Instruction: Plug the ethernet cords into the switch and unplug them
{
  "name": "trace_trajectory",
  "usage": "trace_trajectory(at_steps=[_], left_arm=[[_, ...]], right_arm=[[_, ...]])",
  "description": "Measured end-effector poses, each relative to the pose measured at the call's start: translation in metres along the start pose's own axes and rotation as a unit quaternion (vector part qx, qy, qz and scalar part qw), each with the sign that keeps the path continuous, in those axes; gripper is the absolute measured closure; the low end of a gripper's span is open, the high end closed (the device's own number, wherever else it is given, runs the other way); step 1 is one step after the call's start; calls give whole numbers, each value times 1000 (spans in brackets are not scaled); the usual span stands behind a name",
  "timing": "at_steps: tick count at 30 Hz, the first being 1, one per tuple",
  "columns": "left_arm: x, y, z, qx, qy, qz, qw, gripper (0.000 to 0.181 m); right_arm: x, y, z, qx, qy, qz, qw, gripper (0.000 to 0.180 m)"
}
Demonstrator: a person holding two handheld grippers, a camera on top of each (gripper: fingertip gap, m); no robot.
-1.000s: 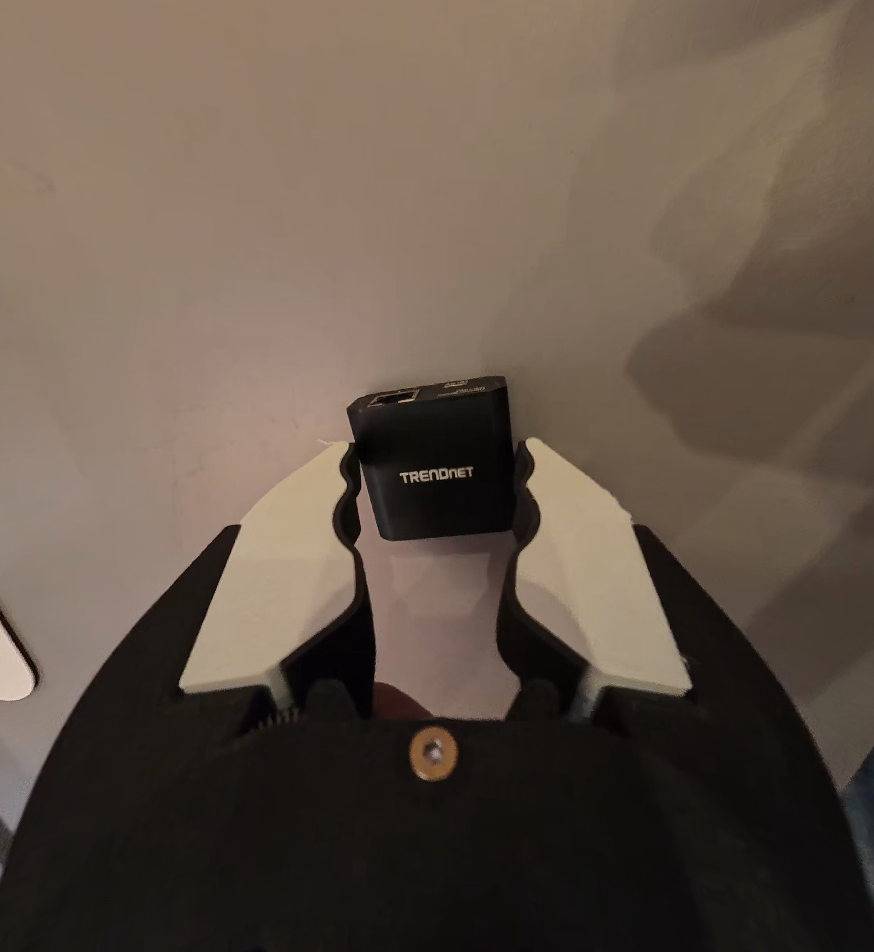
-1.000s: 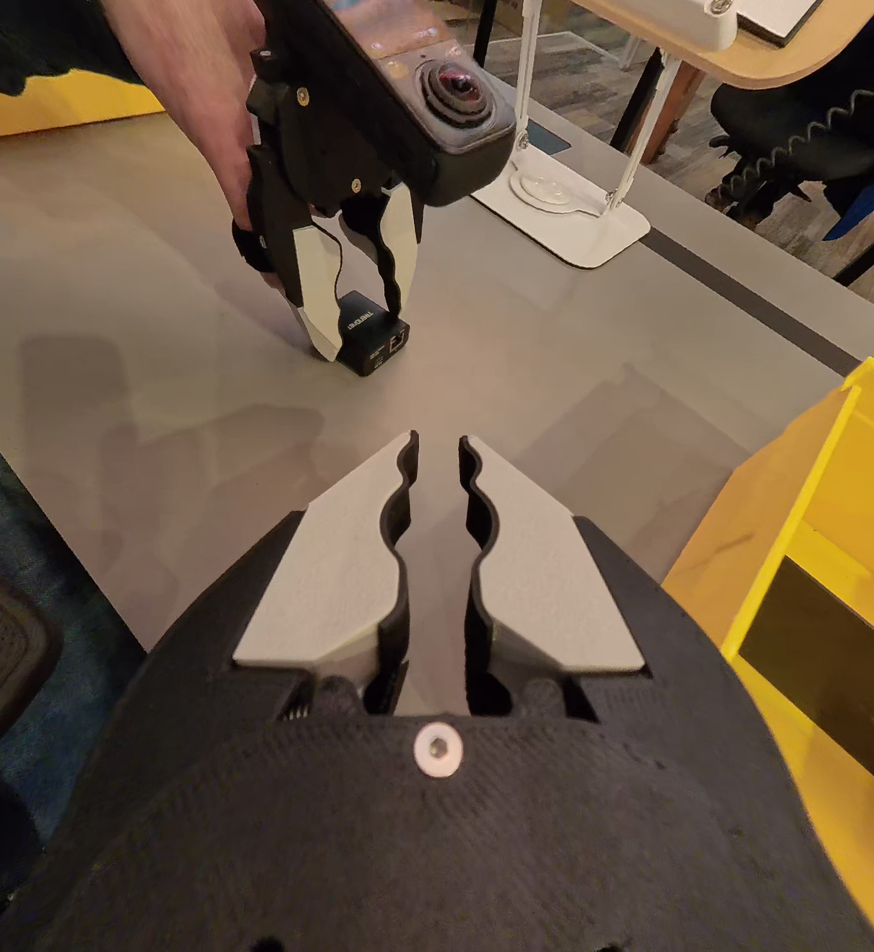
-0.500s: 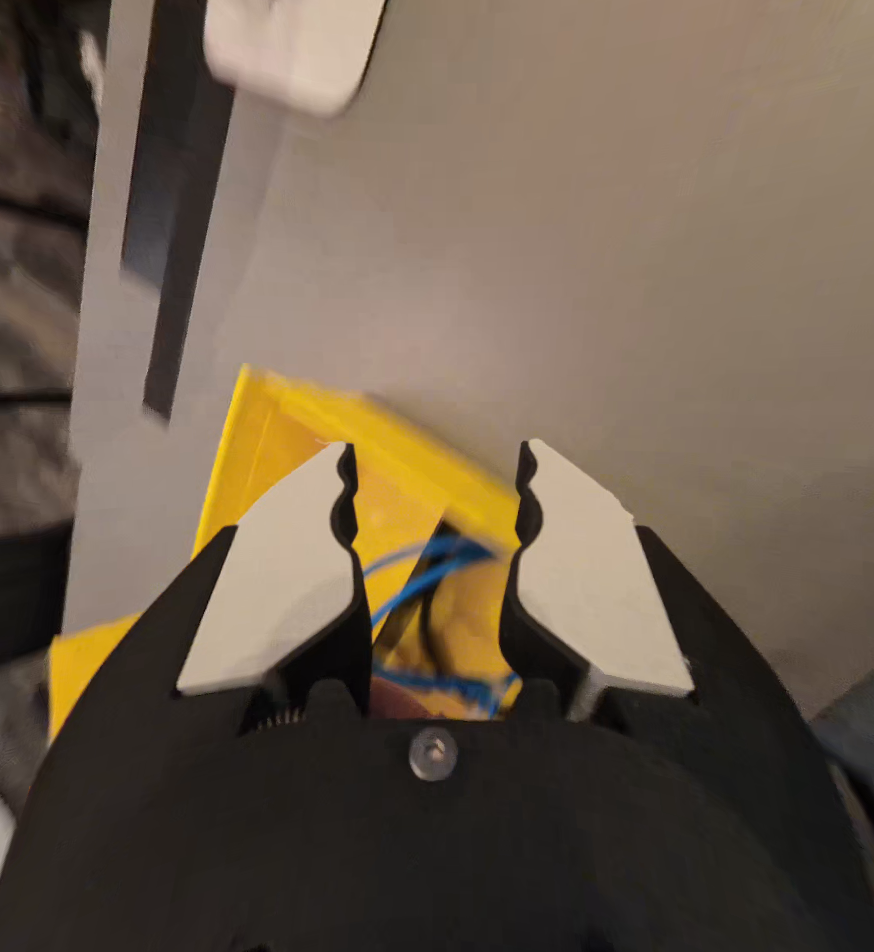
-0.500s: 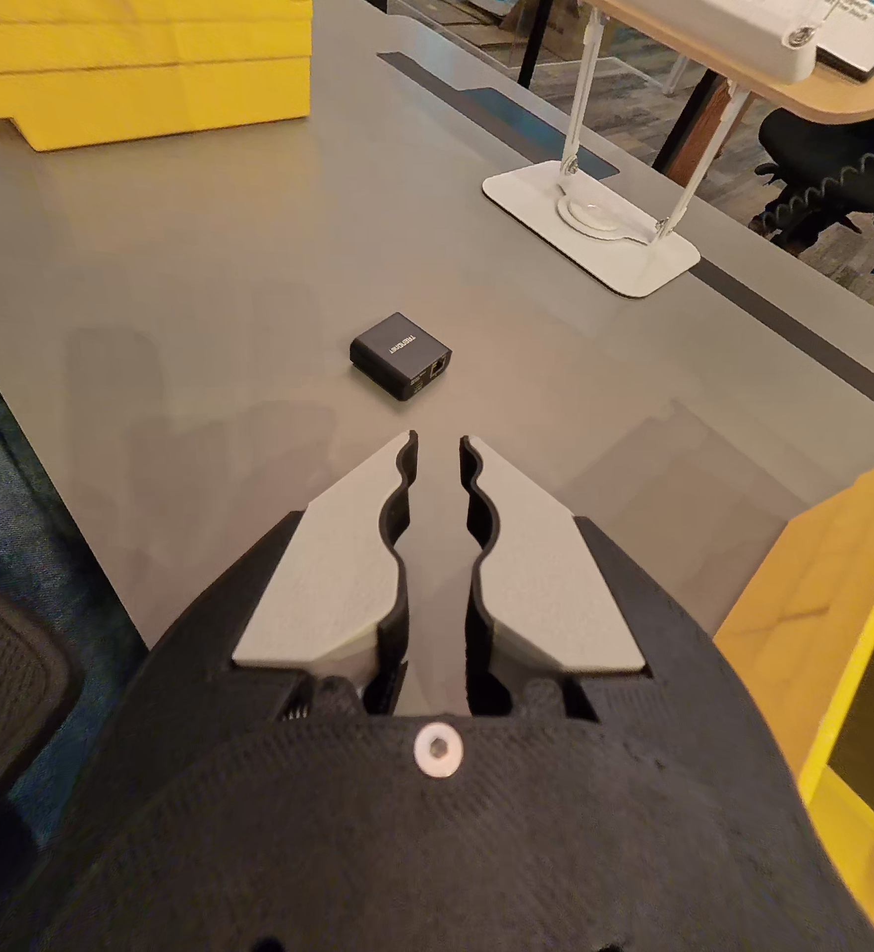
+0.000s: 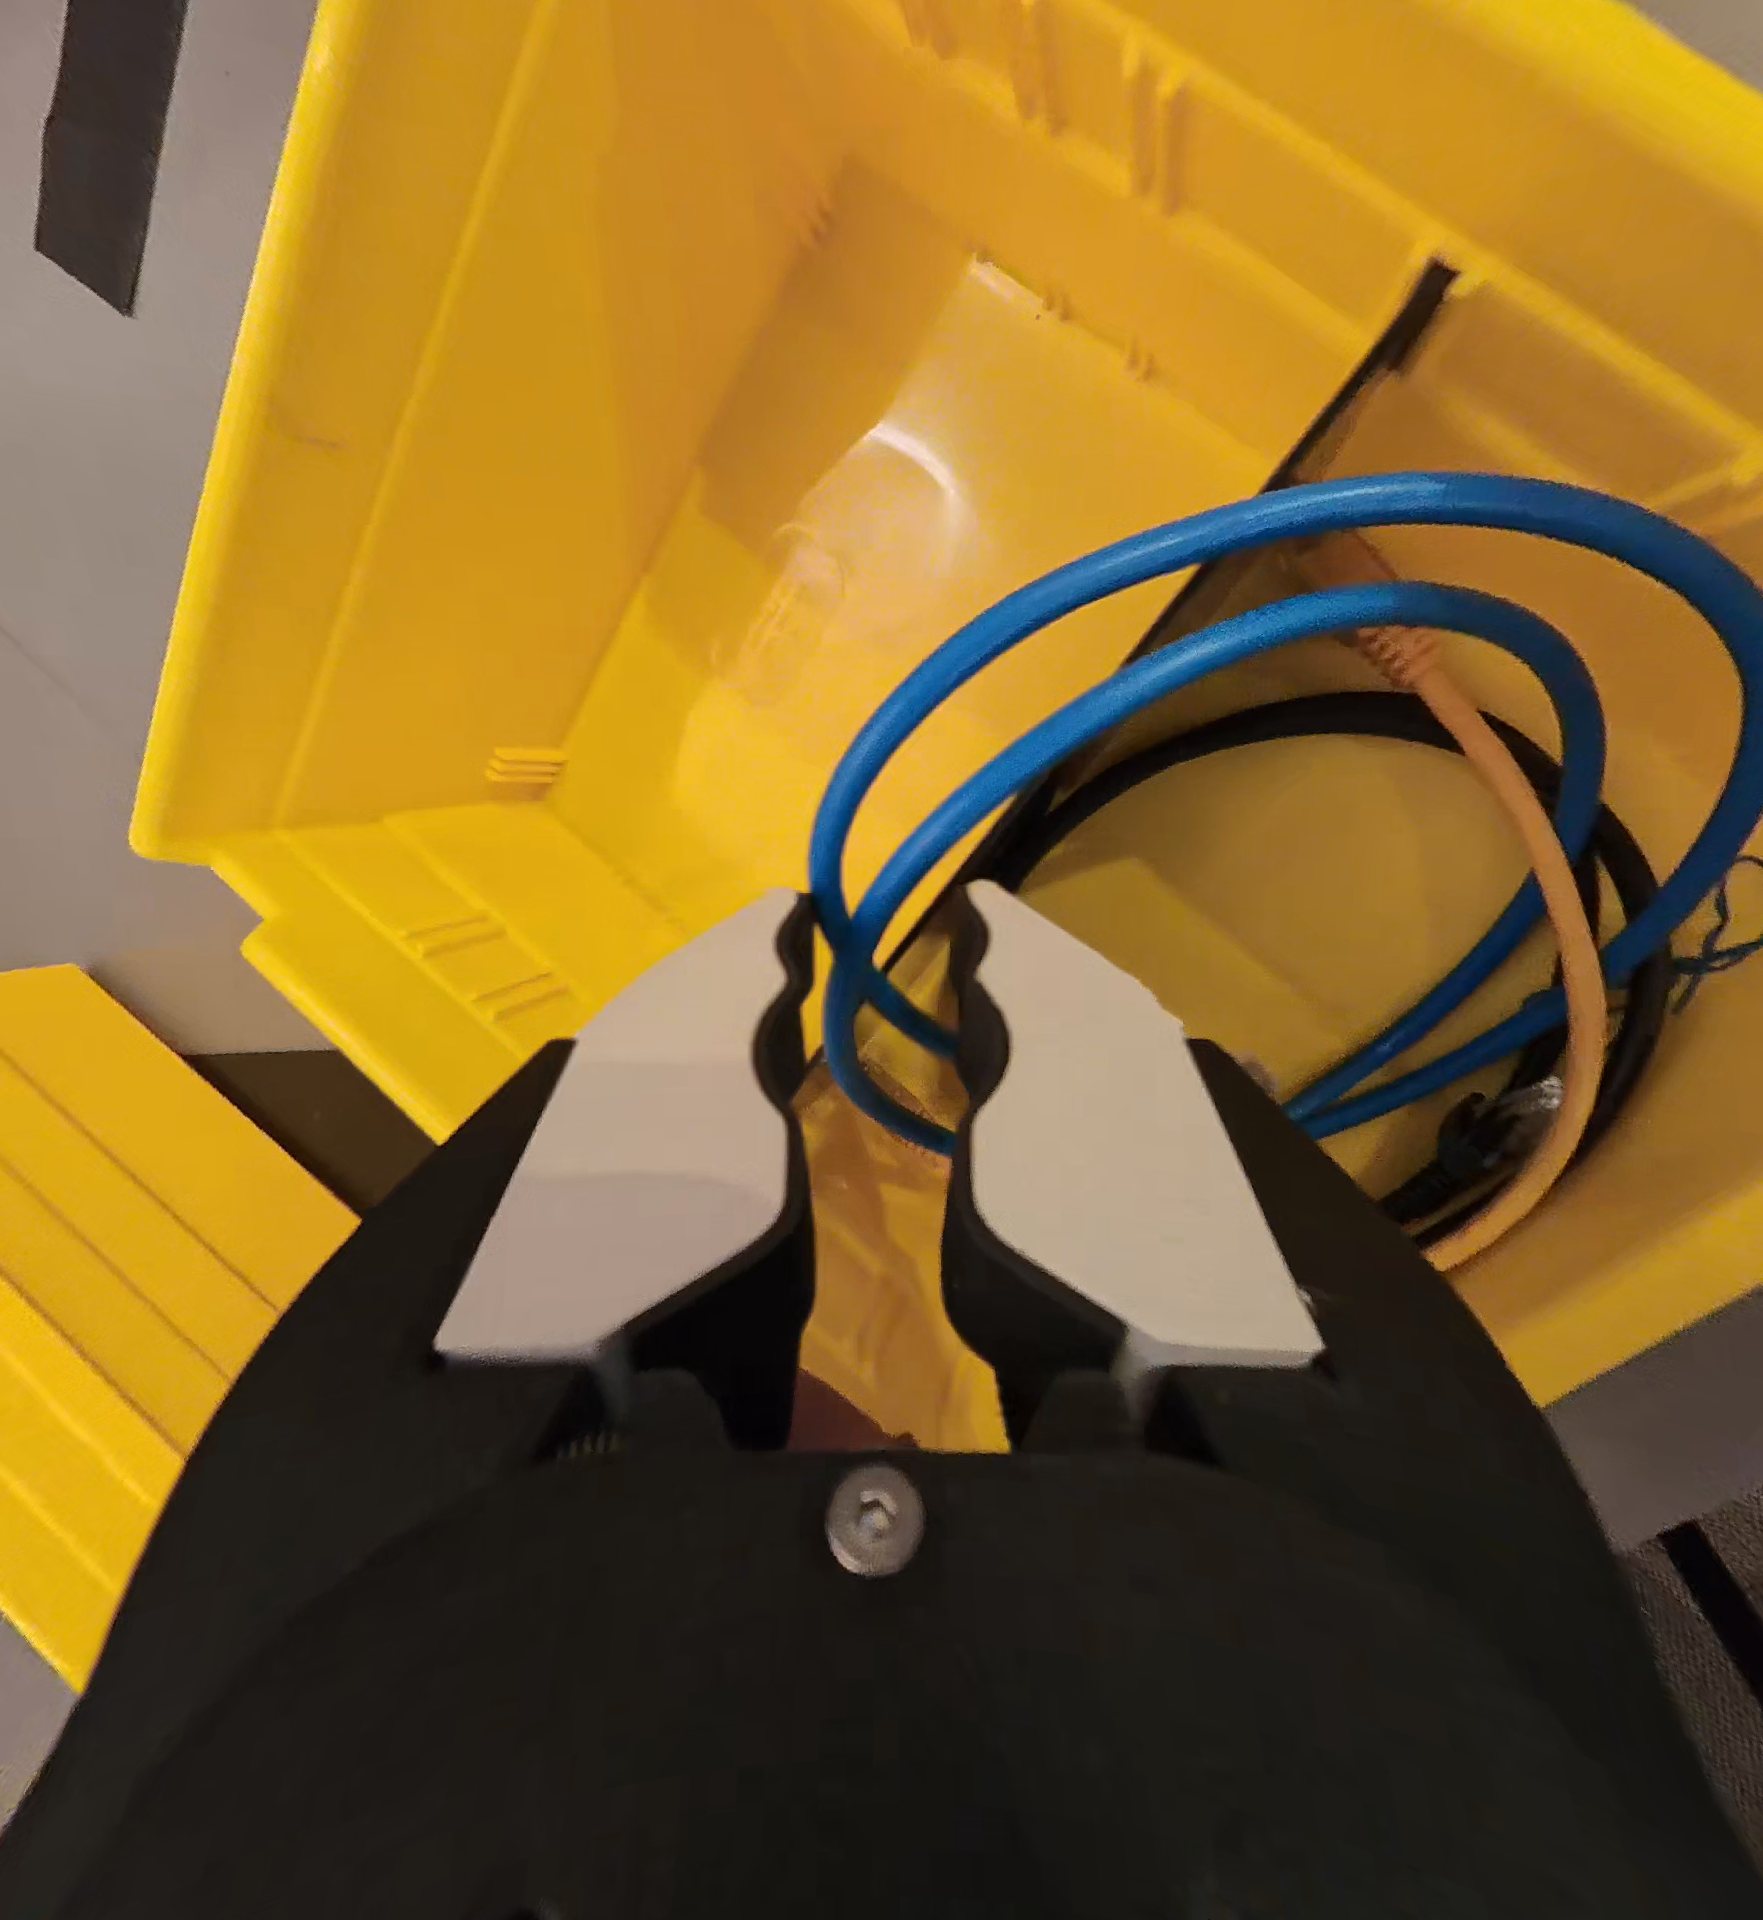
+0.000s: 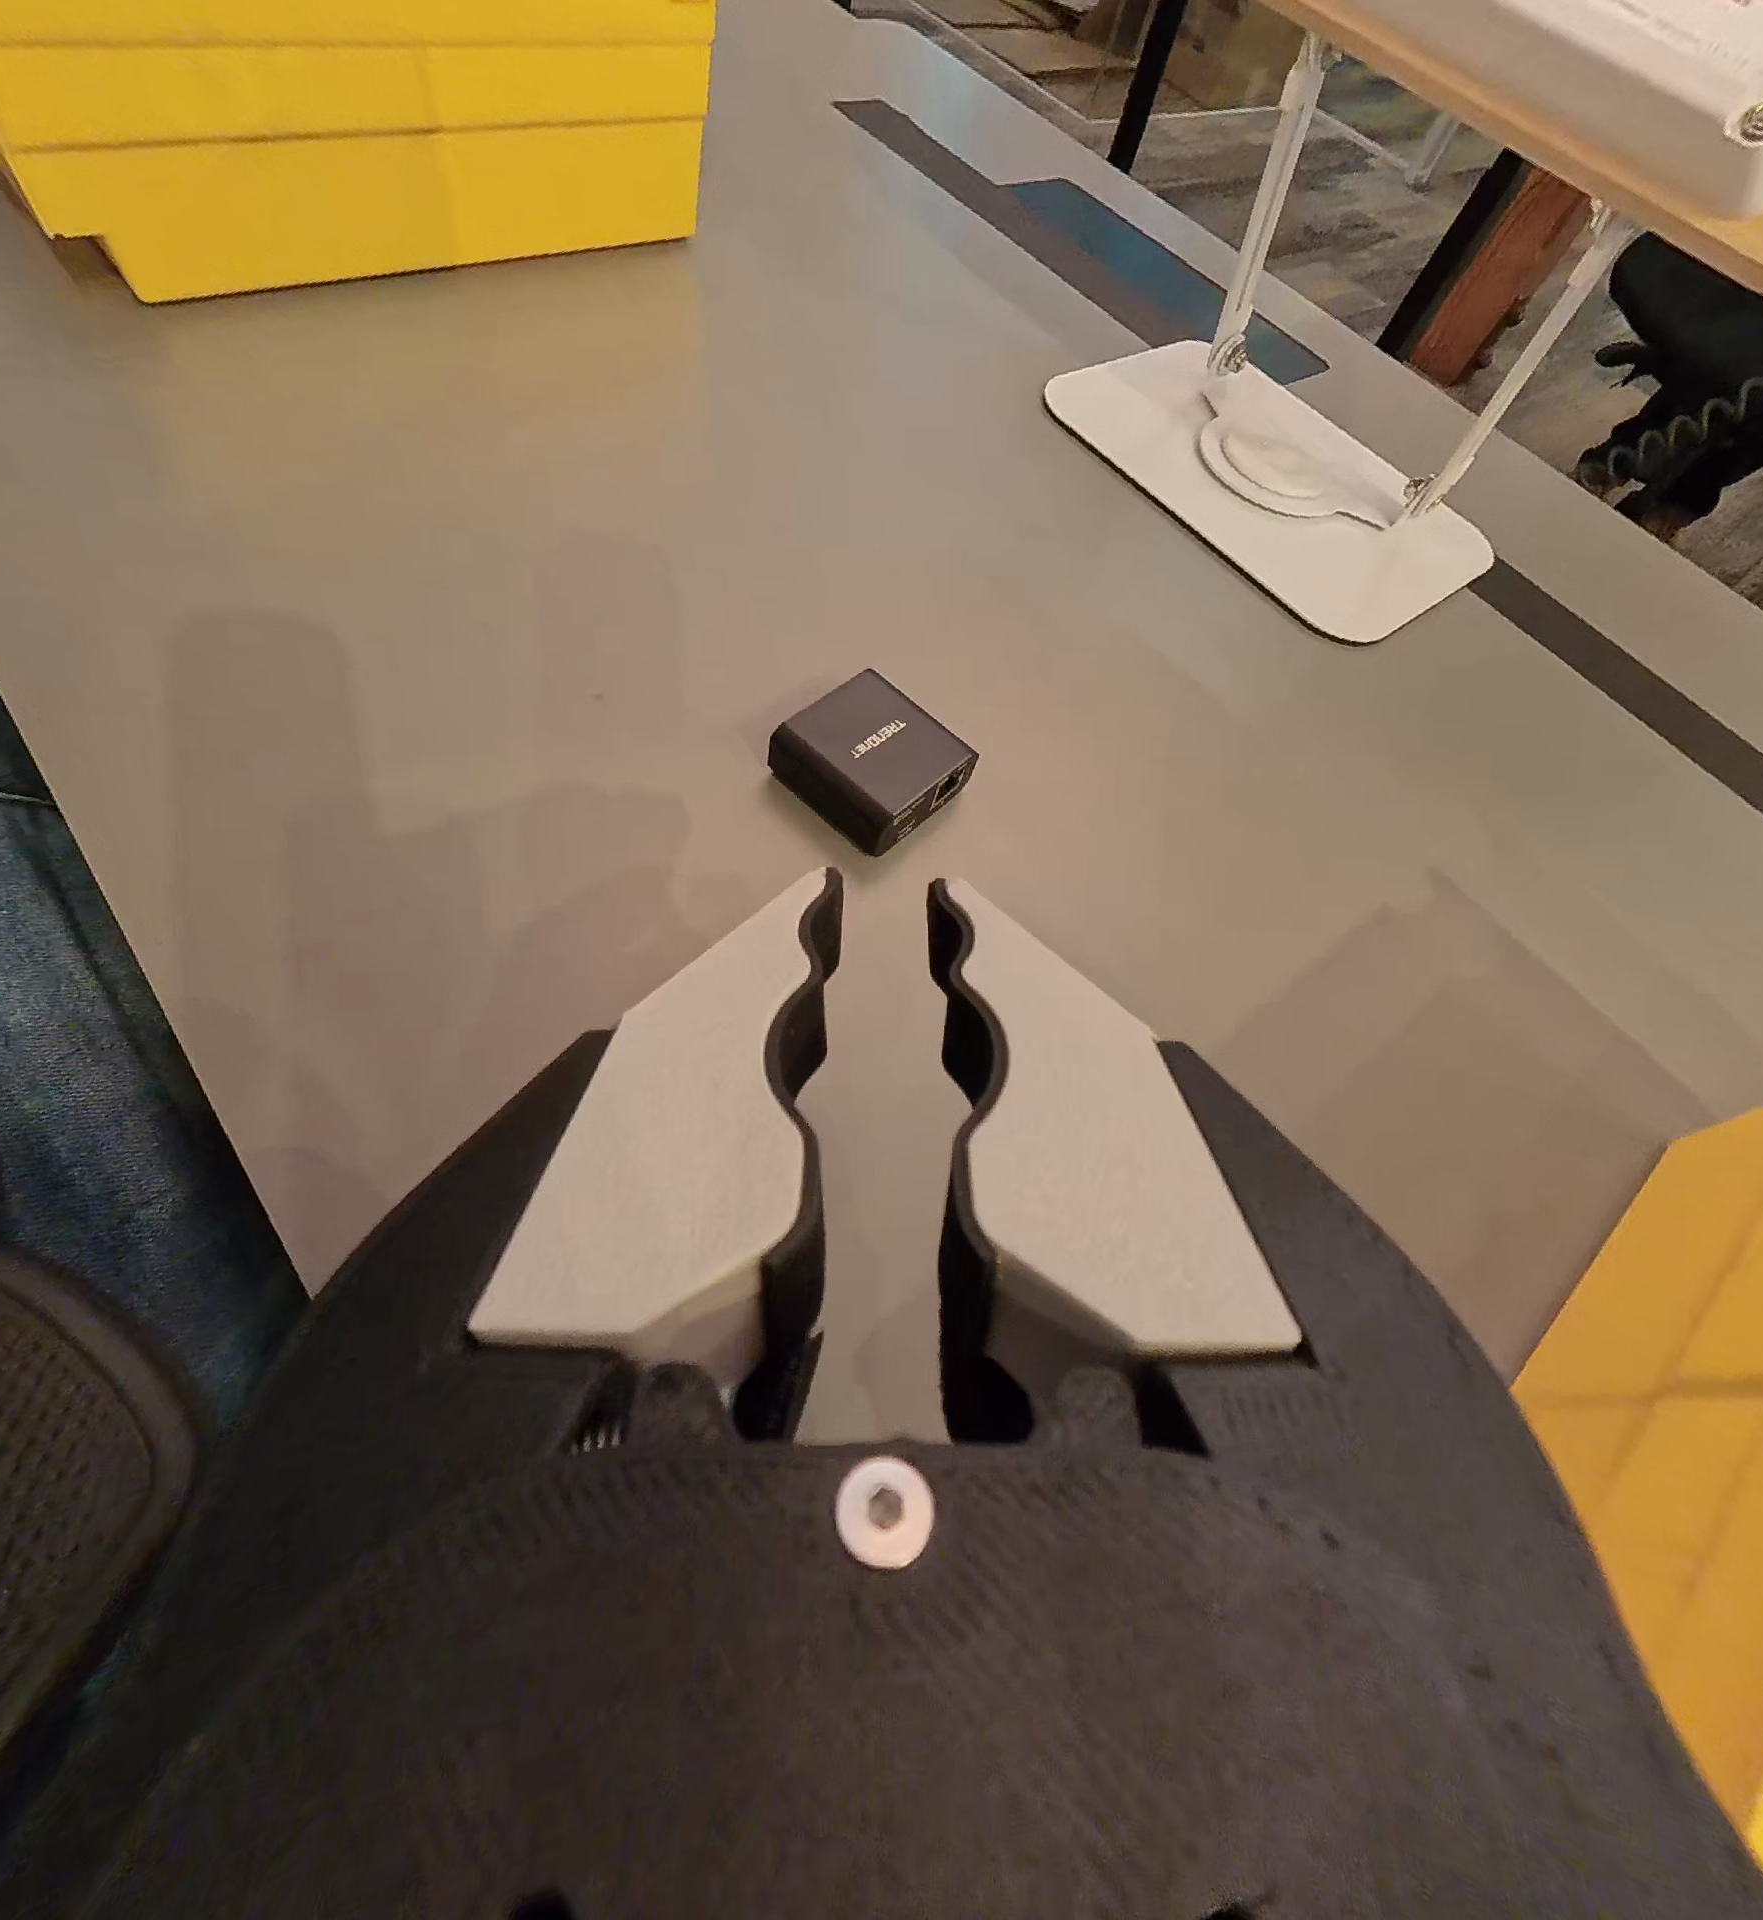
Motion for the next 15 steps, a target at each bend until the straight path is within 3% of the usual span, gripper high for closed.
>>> trace_trajectory(at_steps=[2,15], left_arm=[[-2,-7,1,20,6,-7,1000,170],[17,-87,9,113,-1,-81,990,175]], right_arm=[[-2,0,-1,2,4,-1,1000,165],[0,5,0,9,3,-12,1000,165]])
Point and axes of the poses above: each gripper's, where its closed fingertips meet, y out along the fingers, x out of its top, z = x × y across the jaws, the point moved 8 cm from there along -y, back along the fingers, and after that the axes turned 11 degrees about -z, right-handed, at the moved point
